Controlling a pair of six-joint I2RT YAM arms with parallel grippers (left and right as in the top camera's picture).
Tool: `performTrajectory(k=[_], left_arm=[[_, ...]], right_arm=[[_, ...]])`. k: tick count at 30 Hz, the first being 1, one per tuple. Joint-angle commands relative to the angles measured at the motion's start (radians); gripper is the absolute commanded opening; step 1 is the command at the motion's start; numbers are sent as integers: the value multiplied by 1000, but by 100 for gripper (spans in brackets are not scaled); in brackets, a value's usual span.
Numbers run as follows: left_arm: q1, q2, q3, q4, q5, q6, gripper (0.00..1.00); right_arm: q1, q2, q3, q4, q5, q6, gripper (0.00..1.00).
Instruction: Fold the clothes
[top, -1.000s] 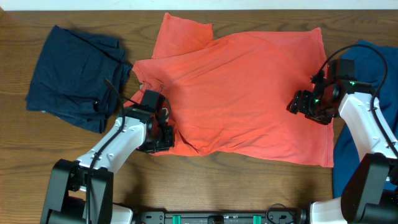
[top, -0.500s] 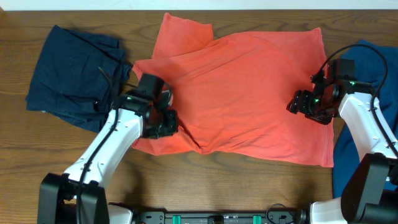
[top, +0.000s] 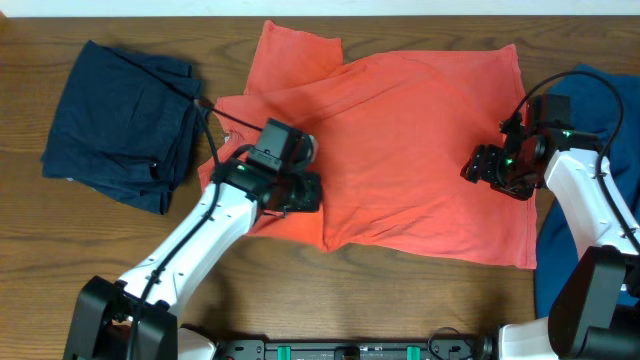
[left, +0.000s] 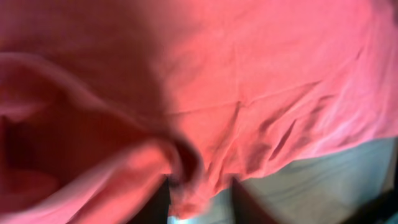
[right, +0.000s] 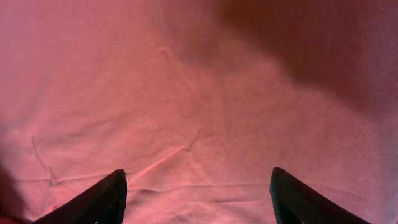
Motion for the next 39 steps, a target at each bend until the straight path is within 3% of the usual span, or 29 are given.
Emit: performTrajectory(k=[1, 7, 14, 19, 22, 26, 28, 30, 31, 32, 39], left_arm=[[-23, -3, 8, -6, -91, -4, 46], [21, -14, 21, -71, -128, 15, 46], [174, -23, 30, -166, -306, 75, 51], [257, 26, 30, -134, -244, 127, 51], [261, 72, 30, -103, -160, 147, 52], [258, 145, 30, -80, -154, 146, 53], [258, 173, 30, -67, -153, 146, 49], [258, 187, 30, -55, -147, 146, 30], [258, 187, 31, -50, -147, 146, 14], [259, 185, 31, -40, -147, 146, 6], [258, 184, 39, 113, -147, 111, 6]], right_arm=[[2, 9, -3, 0, -12, -14, 72], [2, 9, -3, -10, -12, -14, 73], [2, 9, -3, -18, -12, -14, 73], [3, 9, -3, -16, -12, -14, 73], [3, 9, -3, -16, -12, -14, 73], [3, 9, -3, -18, -12, -14, 73], [3, 9, -3, -16, -12, -14, 73], [3, 9, -3, -14, -12, -14, 73], [3, 9, -3, -13, -12, -14, 73], [3, 9, -3, -12, -12, -14, 73], [3, 9, -3, -10, -12, -14, 73]])
